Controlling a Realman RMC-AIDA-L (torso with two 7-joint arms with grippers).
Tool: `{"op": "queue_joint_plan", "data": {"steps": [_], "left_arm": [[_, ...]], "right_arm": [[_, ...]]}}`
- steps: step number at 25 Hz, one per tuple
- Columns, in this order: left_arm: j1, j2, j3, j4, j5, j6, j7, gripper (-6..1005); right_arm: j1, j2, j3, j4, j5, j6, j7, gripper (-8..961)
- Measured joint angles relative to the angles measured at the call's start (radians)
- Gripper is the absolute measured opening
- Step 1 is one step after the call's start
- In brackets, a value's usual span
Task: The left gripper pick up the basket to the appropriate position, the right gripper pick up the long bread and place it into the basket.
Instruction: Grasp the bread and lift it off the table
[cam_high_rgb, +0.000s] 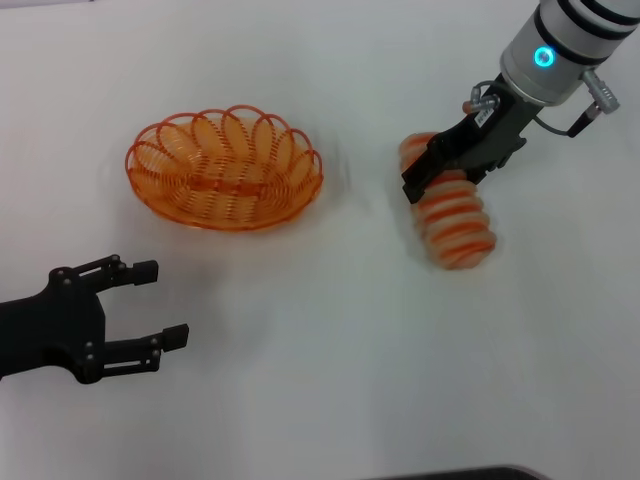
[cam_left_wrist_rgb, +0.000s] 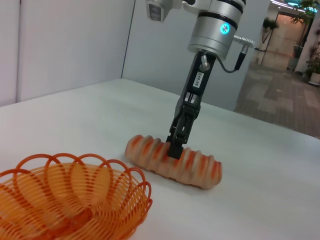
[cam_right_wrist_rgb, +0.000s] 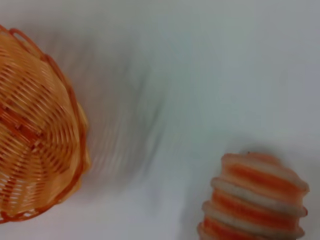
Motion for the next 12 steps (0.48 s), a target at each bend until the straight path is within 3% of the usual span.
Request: {"op": "queue_joint_plan", "data": {"steps": [12], "left_arm": [[-0.009, 0.000, 0.000, 0.000, 0.000, 0.000, 0.000, 862]], "right_arm": [[0.000, -0.005, -0.004, -0.019, -0.009, -0.032, 0.004, 898]]}}
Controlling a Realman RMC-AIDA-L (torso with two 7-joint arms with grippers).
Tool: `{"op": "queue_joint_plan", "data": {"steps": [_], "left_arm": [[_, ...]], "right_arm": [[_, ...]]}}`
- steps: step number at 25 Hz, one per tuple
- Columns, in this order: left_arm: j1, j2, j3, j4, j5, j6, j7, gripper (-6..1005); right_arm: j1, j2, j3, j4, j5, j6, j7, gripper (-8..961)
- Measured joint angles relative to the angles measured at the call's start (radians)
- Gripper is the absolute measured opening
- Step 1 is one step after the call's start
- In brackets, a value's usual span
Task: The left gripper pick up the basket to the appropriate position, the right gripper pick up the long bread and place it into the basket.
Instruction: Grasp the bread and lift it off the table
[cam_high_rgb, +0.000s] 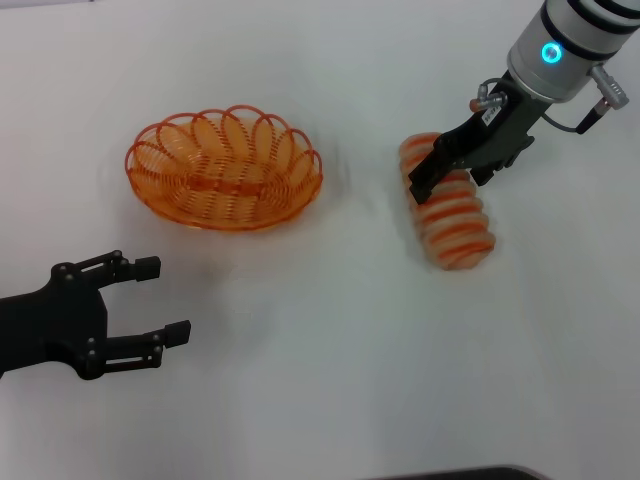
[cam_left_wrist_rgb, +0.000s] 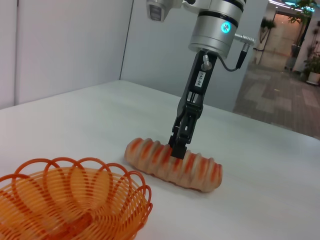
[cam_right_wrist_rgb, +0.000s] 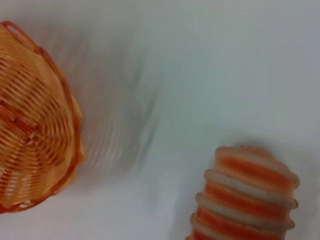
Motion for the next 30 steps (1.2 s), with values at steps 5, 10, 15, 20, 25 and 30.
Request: {"op": "queue_joint_plan", "data": {"steps": [5, 10, 15, 20, 25, 30], "left_arm": [[-0.002, 0.000, 0.000, 0.000, 0.000, 0.000, -0.001, 862], [-0.002, 0.000, 0.000, -0.001, 0.000, 0.001, -0.001, 862], [-0.002, 0.000, 0.000, -0.007, 0.000, -0.005, -0.001, 862], [-0.003, 0.000, 0.000, -0.012, 0.000, -0.011, -0.001, 862], [-0.003, 0.000, 0.000, -0.012, 0.000, -0.012, 0.000, 862], [-0.003, 0.000, 0.000, -0.014, 0.000, -0.018, 0.000, 862]], "right_arm": [[0.000, 0.000, 0.000, 0.007, 0.000, 0.004, 0.000, 897], [-0.003, 0.001, -0.001, 0.015, 0.000, 0.012, 0.001, 897], [-0.005, 0.002, -0.005, 0.035, 0.000, 0.026, 0.001, 896], [-0.005, 0.001, -0.025, 0.051, -0.001, 0.040, 0.005, 895], [-0.003, 0.003, -0.061, 0.051, -0.003, 0.064, 0.030, 895], [-0.001, 0.004, -0.068, 0.046, -0.001, 0.088, 0.033, 854]]}}
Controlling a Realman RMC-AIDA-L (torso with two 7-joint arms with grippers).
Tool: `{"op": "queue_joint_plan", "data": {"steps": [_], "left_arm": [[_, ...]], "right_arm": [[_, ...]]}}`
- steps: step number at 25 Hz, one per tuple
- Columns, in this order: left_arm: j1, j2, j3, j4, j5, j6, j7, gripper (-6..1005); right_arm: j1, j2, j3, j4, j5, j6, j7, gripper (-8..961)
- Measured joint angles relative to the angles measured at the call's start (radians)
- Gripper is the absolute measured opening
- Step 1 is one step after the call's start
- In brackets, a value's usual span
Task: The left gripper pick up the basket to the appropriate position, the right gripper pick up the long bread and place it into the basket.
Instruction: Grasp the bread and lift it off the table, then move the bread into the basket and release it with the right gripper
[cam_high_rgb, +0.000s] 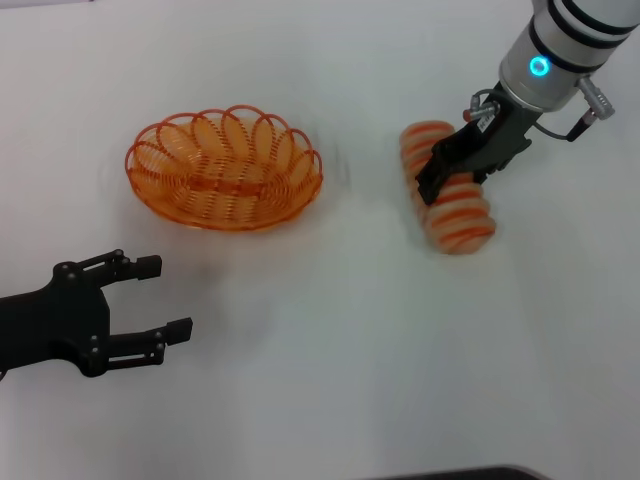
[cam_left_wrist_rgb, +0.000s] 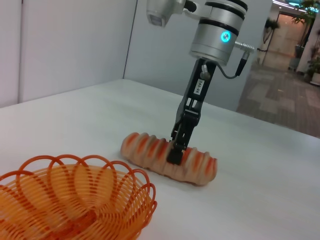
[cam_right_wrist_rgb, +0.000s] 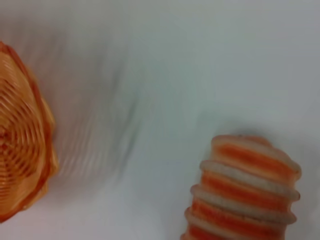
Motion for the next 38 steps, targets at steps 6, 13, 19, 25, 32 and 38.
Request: {"op": "queue_joint_plan", "data": {"steps": [6, 13, 19, 25, 32, 38], "left_arm": [[0.000, 0.000, 0.000, 0.000, 0.000, -0.003, 0.000, 862], [0.002, 0.000, -0.001, 0.000, 0.000, -0.009, 0.019, 861], [0.005, 0.000, 0.000, -0.006, 0.003, -0.037, 0.040, 861], [0.006, 0.000, 0.003, -0.020, 0.029, -0.105, 0.059, 860], [-0.001, 0.001, 0.003, -0.054, 0.030, -0.156, 0.089, 860], [-0.004, 0.000, 0.003, -0.056, 0.029, -0.166, 0.092, 857]], "right_arm": [[0.002, 0.003, 0.001, -0.020, 0.007, 0.016, -0.025, 672], [0.000, 0.005, -0.005, -0.105, 0.086, 0.034, -0.245, 618], [0.002, 0.008, -0.039, -0.196, 0.242, 0.048, -0.502, 595], [0.037, 0.016, -0.060, -0.245, 0.327, 0.042, -0.685, 516], [0.066, 0.027, -0.201, -0.247, 0.344, 0.055, -0.738, 452], [0.067, 0.030, -0.338, -0.243, 0.369, 0.113, -0.736, 419]]}}
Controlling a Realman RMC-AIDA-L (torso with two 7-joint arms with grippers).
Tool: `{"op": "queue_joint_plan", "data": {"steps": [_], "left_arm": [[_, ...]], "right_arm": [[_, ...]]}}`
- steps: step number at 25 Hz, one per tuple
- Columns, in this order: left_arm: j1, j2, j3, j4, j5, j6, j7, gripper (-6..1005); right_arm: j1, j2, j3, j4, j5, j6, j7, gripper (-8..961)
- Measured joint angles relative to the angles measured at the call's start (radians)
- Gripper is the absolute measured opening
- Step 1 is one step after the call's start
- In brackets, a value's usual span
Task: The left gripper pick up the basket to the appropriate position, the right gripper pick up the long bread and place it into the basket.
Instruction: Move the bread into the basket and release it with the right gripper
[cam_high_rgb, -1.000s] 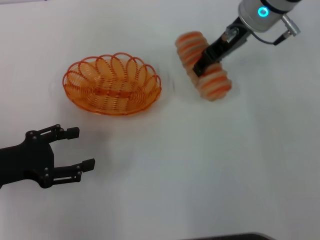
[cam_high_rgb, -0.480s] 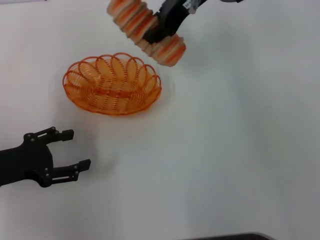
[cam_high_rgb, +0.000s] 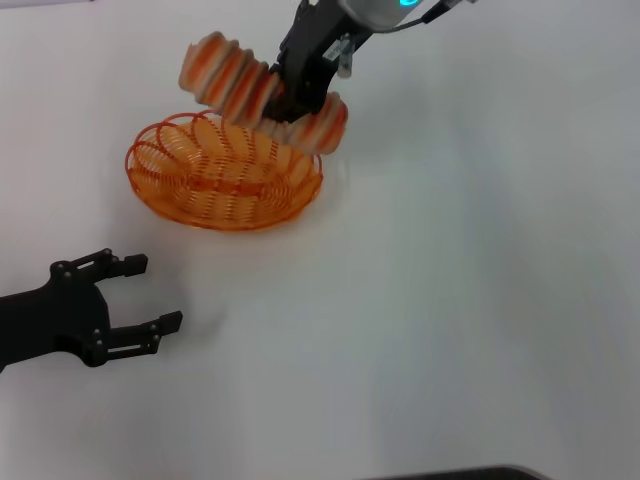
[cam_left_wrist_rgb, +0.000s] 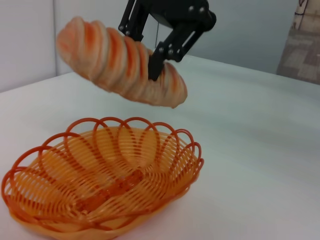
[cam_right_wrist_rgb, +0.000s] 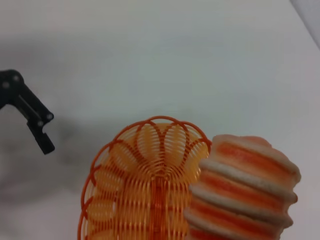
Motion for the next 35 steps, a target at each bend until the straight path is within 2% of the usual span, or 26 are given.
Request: {"op": "queue_joint_plan", "data": {"steps": [10, 20, 26, 35], "left_arm": [[-0.005, 0.000, -0.007, -0.001, -0.007, -0.004, 0.001, 859], [-0.012, 0.000, -0.008, -0.003, -0.007, -0.004, 0.000, 858], [-0.014, 0.000, -0.008, -0.004, -0.007, -0.004, -0.002, 857], [-0.014, 0.000, -0.011, -0.004, -0.008, -0.003, -0.003, 857]], "right_arm": [[0.004, 0.004, -0.107, 0.001, 0.084, 0.030, -0.027, 360], [0.006, 0.000, -0.119, 0.006, 0.097, 0.040, -0.023, 257], [0.003, -0.001, -0.120, 0.006, 0.105, 0.060, -0.026, 486], [-0.005, -0.004, -0.119, 0.006, 0.144, 0.071, -0.029, 708]]}}
